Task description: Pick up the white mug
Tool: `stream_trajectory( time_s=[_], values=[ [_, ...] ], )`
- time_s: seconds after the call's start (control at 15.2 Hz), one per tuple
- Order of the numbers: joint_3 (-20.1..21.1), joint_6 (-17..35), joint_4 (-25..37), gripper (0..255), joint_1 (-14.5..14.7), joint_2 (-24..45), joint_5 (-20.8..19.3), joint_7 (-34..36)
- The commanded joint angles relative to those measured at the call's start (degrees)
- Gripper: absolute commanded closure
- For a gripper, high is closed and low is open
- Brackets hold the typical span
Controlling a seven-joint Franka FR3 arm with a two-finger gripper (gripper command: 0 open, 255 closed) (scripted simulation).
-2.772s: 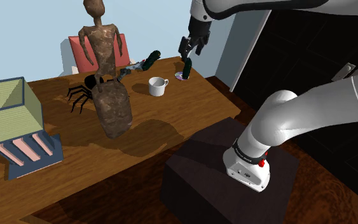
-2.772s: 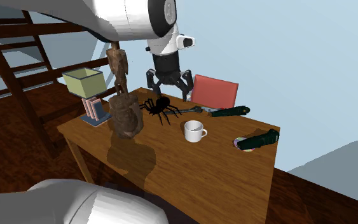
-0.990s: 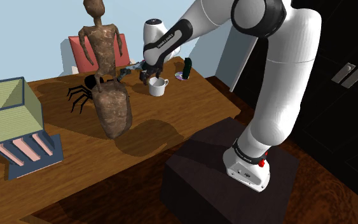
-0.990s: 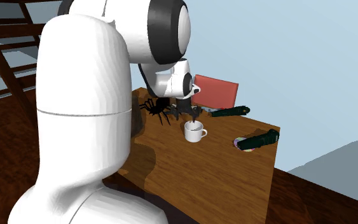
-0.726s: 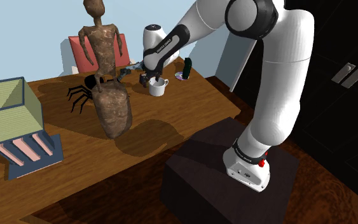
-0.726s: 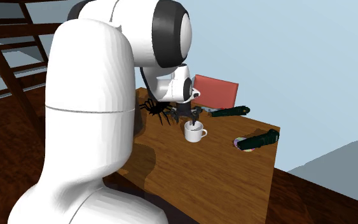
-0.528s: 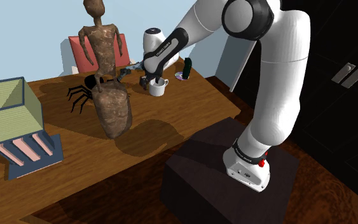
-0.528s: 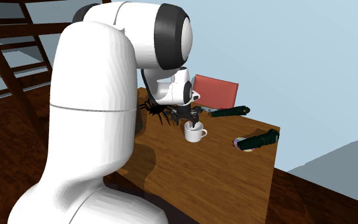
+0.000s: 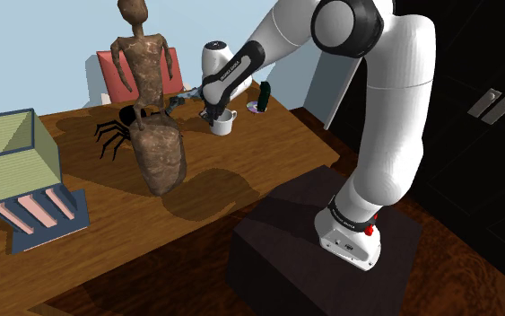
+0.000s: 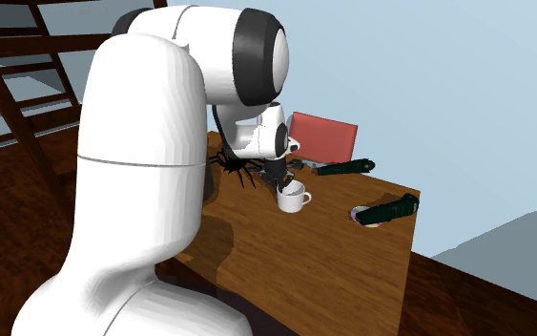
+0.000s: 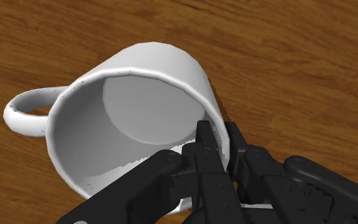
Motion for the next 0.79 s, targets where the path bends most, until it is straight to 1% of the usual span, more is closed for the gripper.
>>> stream_trajectory(
  time_s=[0.0, 0.13, 0.73],
  values=[
    [0.0, 0.01, 0.01, 255, 0.0, 0.0, 0.0, 0.0],
    [0.0, -0.01, -0.05, 255, 0.01, -0.07, 0.0, 0.01],
    [0.46, -5.41, 0.31, 255, -0.25, -5.13, 0.77, -0.93]
  ],
)
